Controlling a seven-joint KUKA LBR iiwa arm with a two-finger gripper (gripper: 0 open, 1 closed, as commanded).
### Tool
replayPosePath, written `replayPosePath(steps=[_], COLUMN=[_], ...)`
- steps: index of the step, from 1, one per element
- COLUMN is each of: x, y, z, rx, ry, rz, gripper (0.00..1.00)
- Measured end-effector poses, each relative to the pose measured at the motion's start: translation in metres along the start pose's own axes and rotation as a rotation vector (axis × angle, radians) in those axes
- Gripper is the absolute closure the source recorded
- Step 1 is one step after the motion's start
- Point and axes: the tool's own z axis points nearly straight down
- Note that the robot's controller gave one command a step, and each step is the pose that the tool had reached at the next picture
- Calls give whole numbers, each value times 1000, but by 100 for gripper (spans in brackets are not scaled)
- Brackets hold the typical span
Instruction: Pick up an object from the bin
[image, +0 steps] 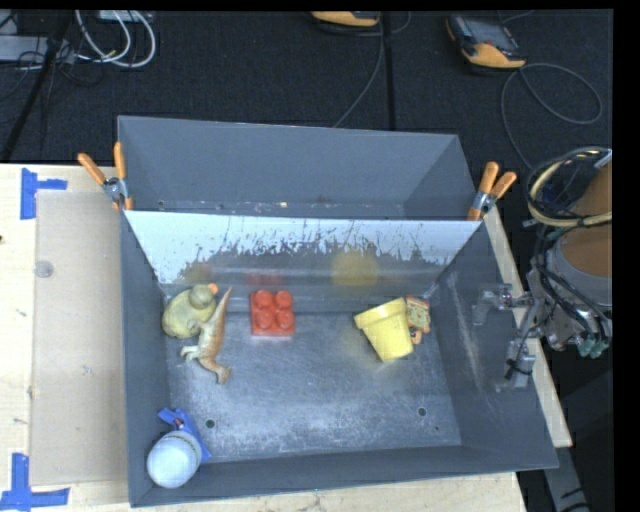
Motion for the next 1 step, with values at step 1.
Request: replayPosePath(steps=[1], x=[-1], y=[1], z=[-5], rx=[2], ry=[-7], rz=[-4], gripper=[0])
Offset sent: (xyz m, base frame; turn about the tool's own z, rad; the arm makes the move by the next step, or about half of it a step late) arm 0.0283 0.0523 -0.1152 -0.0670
